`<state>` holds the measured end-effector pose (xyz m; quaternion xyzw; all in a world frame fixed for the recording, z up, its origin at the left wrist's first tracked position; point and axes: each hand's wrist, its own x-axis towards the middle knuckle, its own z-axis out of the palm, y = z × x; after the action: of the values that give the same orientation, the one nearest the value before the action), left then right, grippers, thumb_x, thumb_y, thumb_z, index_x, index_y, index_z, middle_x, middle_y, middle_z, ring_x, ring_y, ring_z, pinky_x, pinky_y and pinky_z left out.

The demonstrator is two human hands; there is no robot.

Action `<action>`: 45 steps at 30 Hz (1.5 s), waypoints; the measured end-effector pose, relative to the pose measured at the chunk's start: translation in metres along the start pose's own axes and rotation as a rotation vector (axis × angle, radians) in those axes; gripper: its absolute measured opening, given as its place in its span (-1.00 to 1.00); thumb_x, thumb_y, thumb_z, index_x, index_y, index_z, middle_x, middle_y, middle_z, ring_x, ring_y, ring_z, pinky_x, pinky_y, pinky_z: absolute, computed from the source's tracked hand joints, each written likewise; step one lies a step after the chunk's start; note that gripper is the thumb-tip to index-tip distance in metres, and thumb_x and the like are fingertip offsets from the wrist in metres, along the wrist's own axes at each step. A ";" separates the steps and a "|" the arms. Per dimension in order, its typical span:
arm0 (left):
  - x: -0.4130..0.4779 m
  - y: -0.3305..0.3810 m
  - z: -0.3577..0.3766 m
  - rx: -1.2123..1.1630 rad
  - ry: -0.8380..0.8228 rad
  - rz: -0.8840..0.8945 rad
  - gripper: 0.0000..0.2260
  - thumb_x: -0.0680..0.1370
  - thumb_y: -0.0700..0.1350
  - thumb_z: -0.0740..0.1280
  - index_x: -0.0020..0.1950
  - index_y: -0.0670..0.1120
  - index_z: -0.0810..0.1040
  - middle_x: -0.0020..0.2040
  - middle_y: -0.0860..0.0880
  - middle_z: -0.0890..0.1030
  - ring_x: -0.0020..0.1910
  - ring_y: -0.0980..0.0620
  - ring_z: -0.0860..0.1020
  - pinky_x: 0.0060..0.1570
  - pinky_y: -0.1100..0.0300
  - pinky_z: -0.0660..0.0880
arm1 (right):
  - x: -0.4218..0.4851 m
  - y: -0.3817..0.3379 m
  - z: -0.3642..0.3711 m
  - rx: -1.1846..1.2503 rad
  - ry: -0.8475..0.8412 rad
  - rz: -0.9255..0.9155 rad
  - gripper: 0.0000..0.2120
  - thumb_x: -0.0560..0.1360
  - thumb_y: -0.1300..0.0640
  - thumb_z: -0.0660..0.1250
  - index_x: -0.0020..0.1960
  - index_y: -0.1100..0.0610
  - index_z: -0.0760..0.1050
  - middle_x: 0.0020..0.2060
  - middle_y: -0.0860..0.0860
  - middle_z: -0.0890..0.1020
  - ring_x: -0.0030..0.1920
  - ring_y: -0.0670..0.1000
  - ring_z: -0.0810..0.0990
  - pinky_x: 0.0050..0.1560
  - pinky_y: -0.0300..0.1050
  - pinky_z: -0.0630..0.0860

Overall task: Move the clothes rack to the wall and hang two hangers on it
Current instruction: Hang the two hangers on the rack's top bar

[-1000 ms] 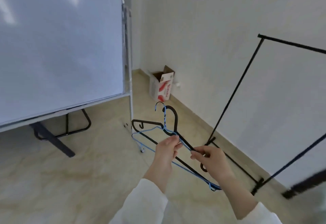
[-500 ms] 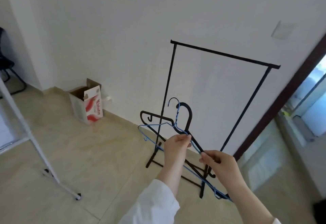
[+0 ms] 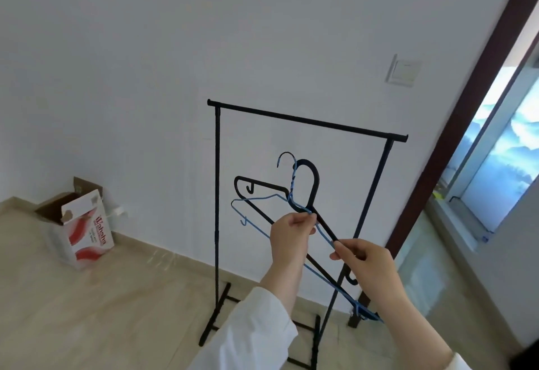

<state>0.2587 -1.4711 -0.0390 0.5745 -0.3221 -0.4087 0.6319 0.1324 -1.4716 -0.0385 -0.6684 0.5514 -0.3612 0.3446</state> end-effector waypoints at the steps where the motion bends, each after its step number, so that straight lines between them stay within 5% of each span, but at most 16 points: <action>1: 0.011 0.005 0.008 0.007 -0.007 0.007 -0.92 0.47 -0.10 0.32 -0.14 -0.09 0.58 -0.29 0.08 0.59 -0.24 0.18 0.56 -0.25 0.36 0.37 | 0.013 0.000 -0.004 0.001 0.010 -0.001 -0.87 0.48 0.08 0.28 -0.05 0.07 0.58 -0.32 -0.17 0.64 -0.46 -0.08 0.41 -0.51 -0.43 0.37; 6: 0.070 0.025 0.043 0.055 -0.028 0.070 -0.85 0.46 -0.08 0.33 -0.32 0.02 0.56 -0.28 0.08 0.61 -0.22 0.16 0.59 -0.23 0.34 0.37 | 0.078 -0.005 -0.015 0.028 0.075 -0.008 -0.84 0.49 0.09 0.26 -0.03 0.09 0.59 -0.32 -0.14 0.65 -0.44 -0.11 0.40 -0.40 -0.32 0.33; 15: 0.194 0.047 0.077 0.039 -0.126 0.113 -0.88 0.46 -0.05 0.33 -0.26 0.00 0.59 -0.28 0.15 0.59 -0.20 0.19 0.57 -0.22 0.32 0.38 | 0.200 -0.017 -0.008 -0.002 0.193 0.000 -0.86 0.49 0.08 0.27 -0.05 0.07 0.58 -0.33 -0.16 0.65 -0.55 -0.17 0.41 -0.48 -0.40 0.32; 23: 0.271 0.047 0.095 0.030 -0.175 0.069 -0.84 0.47 -0.05 0.32 -0.15 -0.09 0.65 -0.28 0.14 0.59 -0.20 0.18 0.56 -0.24 0.36 0.35 | 0.271 -0.020 0.005 -0.022 0.219 0.047 -0.85 0.49 0.07 0.26 -0.07 0.10 0.59 -0.34 -0.16 0.65 -0.19 0.23 0.58 -0.38 -0.30 0.40; 28: 0.296 0.043 0.100 0.038 -0.180 0.037 -0.86 0.48 -0.07 0.32 -0.26 -0.04 0.61 -0.28 0.16 0.59 -0.20 0.18 0.56 -0.25 0.35 0.35 | 0.295 -0.017 0.011 -0.019 0.190 0.085 -0.80 0.49 0.07 0.26 -0.01 0.14 0.59 -0.35 -0.17 0.64 -0.19 0.06 0.56 -0.31 -0.26 0.40; 34: 0.310 0.035 0.105 0.047 -0.170 -0.006 -0.86 0.47 -0.09 0.32 -0.28 -0.01 0.58 -0.28 0.13 0.59 -0.16 0.11 0.58 -0.21 0.29 0.37 | 0.311 -0.010 0.018 0.014 0.161 0.126 -0.91 0.49 0.08 0.26 -0.18 -0.02 0.50 -0.37 -0.17 0.63 0.03 0.20 0.60 -0.27 -0.25 0.44; 36: 0.315 0.032 0.107 0.052 -0.169 -0.027 -0.88 0.48 -0.10 0.32 -0.25 -0.04 0.59 -0.28 0.13 0.58 -0.16 0.11 0.57 -0.22 0.29 0.36 | 0.314 -0.007 0.020 0.002 0.153 0.133 -0.88 0.49 0.07 0.26 -0.22 -0.05 0.48 -0.38 -0.17 0.63 0.02 0.22 0.60 -0.15 -0.09 0.53; 40: 0.316 0.024 0.108 0.064 -0.169 -0.061 -0.89 0.48 -0.11 0.32 -0.23 -0.06 0.60 -0.21 0.04 0.61 -0.14 0.09 0.57 -0.31 0.35 0.32 | 0.318 0.005 0.022 0.027 0.143 0.147 -0.89 0.49 0.09 0.26 -0.21 -0.03 0.49 -0.40 -0.17 0.62 -0.11 -0.05 0.57 -0.21 -0.32 0.37; 45: 0.315 0.015 0.105 0.070 -0.180 -0.087 -0.89 0.48 -0.11 0.32 -0.18 -0.09 0.61 -0.23 0.06 0.61 -0.16 0.08 0.57 -0.32 0.39 0.29 | 0.318 0.017 0.026 0.030 0.154 0.170 -0.91 0.48 0.08 0.27 -0.20 -0.04 0.47 -0.46 -0.19 0.62 -0.32 -0.14 0.48 -0.22 -0.21 0.38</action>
<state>0.3132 -1.7991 -0.0294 0.5707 -0.3664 -0.4741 0.5615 0.1886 -1.7864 -0.0331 -0.5841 0.6254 -0.3894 0.3406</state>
